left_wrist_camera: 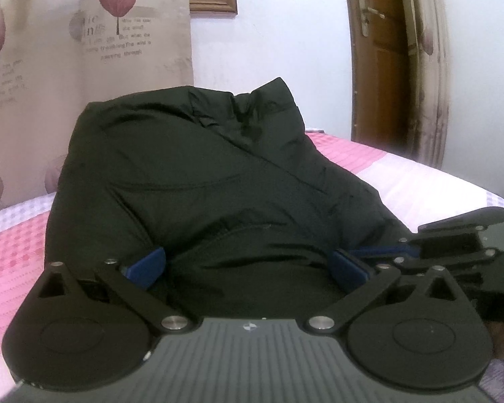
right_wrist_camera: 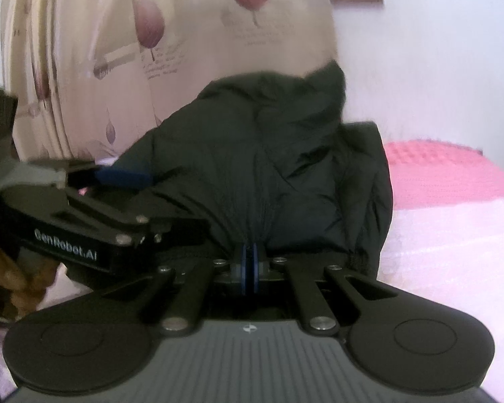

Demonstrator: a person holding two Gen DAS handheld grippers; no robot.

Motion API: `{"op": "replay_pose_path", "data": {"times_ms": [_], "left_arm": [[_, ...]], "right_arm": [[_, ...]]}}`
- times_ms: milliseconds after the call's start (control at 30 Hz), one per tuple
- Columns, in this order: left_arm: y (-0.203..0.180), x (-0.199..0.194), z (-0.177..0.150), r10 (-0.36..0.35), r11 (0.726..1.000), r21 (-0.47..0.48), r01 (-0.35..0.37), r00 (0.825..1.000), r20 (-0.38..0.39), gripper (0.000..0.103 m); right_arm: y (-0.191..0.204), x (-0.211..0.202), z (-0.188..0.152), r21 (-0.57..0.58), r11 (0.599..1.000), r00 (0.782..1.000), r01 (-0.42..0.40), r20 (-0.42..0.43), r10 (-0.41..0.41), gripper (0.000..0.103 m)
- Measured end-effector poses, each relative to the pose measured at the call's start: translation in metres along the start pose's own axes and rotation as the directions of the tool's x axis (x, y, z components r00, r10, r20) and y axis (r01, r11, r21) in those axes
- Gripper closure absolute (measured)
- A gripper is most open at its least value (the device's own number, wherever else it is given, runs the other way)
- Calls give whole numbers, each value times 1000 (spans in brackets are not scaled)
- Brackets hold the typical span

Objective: Fold large clothes

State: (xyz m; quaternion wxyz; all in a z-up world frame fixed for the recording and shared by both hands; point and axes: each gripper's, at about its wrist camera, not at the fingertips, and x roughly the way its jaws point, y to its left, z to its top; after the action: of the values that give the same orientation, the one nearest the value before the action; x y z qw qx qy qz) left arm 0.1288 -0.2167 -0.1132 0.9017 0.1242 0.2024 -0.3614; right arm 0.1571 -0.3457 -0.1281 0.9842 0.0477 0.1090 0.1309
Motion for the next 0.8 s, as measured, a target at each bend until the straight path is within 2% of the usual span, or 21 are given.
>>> {"op": "replay_pose_path", "data": {"times_ms": [167, 267, 433, 600, 700, 800], "left_arm": [[1, 1, -2, -12, 1000, -7, 12, 1000, 0, 0], [0, 0, -2, -17, 1000, -9, 17, 1000, 2, 0], [-1, 0, -2, -22, 1000, -18, 22, 1000, 6, 0], [-2, -1, -5, -26, 999, -26, 27, 1000, 16, 0], [-2, -1, -7, -30, 999, -29, 31, 999, 22, 0], [-1, -2, -9, -38, 998, -42, 39, 999, 30, 0]], "right_arm": [[-5, -5, 17, 29, 999, 999, -22, -49, 23, 98], [2, -18, 44, -29, 999, 1000, -14, -1, 14, 98], [26, -9, 107, -153, 986, 996, -67, 52, 76, 98], [68, 56, 156, -316, 937, 988, -150, -17, 153, 98], [85, 107, 177, -355, 917, 983, -181, -81, 163, 98], [91, 154, 188, -334, 926, 980, -177, -145, 135, 98]]}}
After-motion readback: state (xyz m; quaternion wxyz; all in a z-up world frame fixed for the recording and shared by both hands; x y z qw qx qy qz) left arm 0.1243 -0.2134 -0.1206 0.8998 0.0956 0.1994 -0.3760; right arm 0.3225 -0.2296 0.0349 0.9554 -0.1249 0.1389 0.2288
